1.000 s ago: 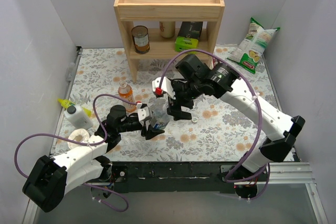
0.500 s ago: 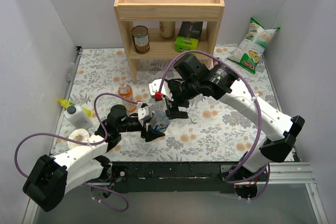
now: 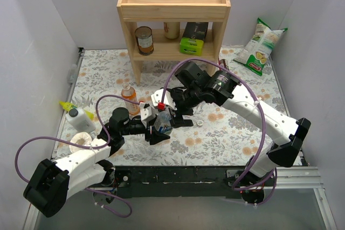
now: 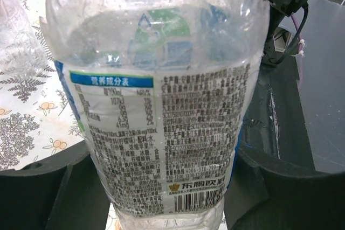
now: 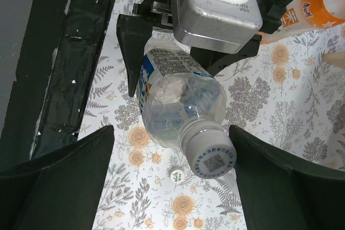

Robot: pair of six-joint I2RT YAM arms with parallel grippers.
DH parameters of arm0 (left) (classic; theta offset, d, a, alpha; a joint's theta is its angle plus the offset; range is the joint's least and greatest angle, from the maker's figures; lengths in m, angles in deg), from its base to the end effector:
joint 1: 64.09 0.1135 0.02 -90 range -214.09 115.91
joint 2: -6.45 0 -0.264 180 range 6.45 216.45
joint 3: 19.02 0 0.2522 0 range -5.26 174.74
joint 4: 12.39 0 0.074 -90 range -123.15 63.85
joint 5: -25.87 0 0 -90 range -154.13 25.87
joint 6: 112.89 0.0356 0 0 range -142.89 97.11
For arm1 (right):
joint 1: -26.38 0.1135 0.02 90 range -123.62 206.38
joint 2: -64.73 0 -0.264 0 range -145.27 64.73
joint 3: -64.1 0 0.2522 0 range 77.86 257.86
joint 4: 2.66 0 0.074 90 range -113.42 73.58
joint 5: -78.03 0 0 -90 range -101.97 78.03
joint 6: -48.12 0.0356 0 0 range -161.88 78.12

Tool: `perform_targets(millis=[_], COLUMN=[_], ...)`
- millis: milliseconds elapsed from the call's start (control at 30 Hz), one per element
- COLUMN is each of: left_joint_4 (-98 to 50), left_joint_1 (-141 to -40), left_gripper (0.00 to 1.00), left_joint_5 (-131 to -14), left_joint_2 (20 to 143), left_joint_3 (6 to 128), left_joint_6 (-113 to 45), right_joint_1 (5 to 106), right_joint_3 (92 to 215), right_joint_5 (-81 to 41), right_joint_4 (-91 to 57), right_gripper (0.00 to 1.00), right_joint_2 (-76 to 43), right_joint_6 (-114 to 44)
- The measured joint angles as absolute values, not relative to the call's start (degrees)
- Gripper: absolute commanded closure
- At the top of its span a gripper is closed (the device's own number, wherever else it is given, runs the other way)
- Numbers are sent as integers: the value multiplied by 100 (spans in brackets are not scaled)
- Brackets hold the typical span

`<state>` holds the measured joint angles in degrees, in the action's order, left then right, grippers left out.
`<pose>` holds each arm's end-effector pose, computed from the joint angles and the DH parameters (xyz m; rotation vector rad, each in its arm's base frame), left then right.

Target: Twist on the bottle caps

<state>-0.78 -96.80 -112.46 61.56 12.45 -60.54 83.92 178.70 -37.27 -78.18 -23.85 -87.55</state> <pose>0.1502 -0.1280 0.2086 0.6062 1.9239 -1.5794 0.1530 0.2689 0.4073 -2.0147 1.3417 0.6306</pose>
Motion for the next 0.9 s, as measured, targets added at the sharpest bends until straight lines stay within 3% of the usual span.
perform_targets(millis=[900], left_joint_4=[308], left_joint_1=[-9610], left_gripper=[100], left_joint_5=[-11085], left_joint_2=[6150], left_joint_3=[1108], left_joint_6=[-6677], right_joint_1=[8420], right_joint_3=[17450], right_joint_5=[-2847], right_joint_4=[-7579], right_gripper=[7], right_joint_2=[-2188], right_joint_6=[-8613])
